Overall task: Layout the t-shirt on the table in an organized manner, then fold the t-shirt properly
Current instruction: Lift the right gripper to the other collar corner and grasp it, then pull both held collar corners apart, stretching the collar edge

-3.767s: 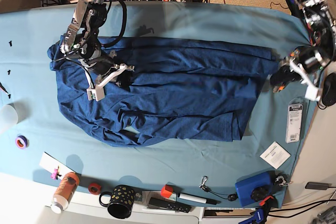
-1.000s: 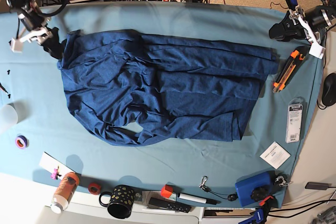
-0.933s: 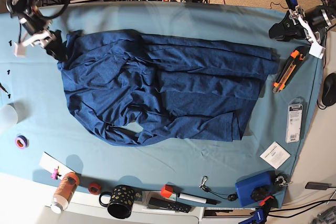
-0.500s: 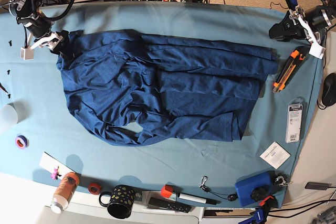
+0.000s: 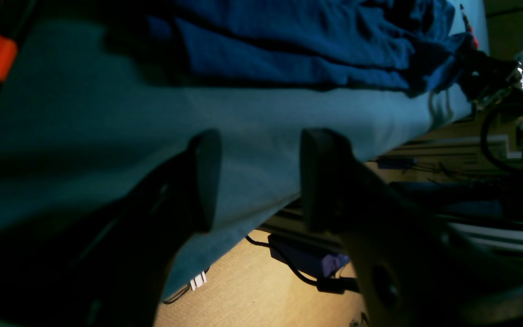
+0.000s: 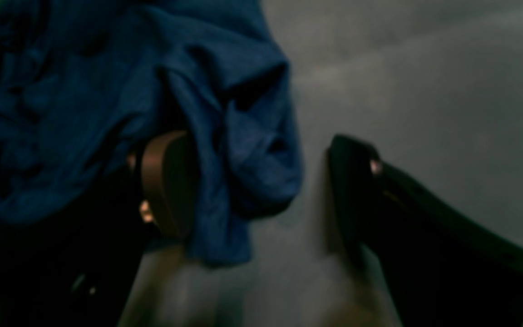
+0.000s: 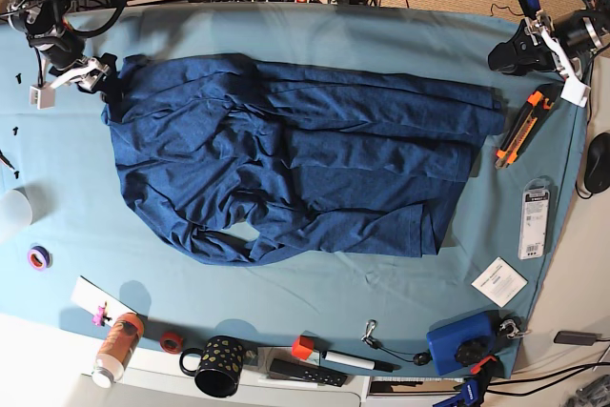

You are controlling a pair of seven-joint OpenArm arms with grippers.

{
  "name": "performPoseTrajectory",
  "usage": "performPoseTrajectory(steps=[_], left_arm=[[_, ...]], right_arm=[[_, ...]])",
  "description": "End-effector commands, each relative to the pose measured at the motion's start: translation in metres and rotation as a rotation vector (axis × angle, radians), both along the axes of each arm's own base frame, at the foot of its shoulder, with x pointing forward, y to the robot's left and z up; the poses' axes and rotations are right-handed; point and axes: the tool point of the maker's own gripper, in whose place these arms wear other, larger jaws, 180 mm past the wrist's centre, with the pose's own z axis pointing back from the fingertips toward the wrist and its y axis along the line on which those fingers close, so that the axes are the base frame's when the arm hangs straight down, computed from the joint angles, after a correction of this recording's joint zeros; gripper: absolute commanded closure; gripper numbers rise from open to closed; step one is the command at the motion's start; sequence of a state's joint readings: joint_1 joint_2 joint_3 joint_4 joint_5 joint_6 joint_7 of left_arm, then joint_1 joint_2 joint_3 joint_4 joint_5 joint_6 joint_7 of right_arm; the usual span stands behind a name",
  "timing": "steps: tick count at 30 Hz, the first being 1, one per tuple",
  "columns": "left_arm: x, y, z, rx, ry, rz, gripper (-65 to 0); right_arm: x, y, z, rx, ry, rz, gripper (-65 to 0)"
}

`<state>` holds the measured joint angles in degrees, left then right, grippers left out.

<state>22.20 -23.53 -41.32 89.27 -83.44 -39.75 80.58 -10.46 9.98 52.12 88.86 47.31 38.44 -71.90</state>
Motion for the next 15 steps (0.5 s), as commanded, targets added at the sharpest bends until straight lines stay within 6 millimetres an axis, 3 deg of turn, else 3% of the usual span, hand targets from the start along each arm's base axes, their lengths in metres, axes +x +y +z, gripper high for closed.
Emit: performPoseTrajectory(steps=[1,6,15], left_arm=[[0.006,0.004,0.011,0.004,-0.04,0.0,-29.0],[0.006,0.004,0.011,0.004,-0.04,0.0,-29.0],[0.006,0.004,0.011,0.004,-0.04,0.0,-29.0]], right_arm=[[0.002,-0.008,0.006,-0.025,-0.006,-0.011,-44.6],[0.003,0.001,0.003,-0.006,-0.003,0.0,-44.6],[0.015,0.046,-0.008,0.079,-0.004,0.105,-44.5]])
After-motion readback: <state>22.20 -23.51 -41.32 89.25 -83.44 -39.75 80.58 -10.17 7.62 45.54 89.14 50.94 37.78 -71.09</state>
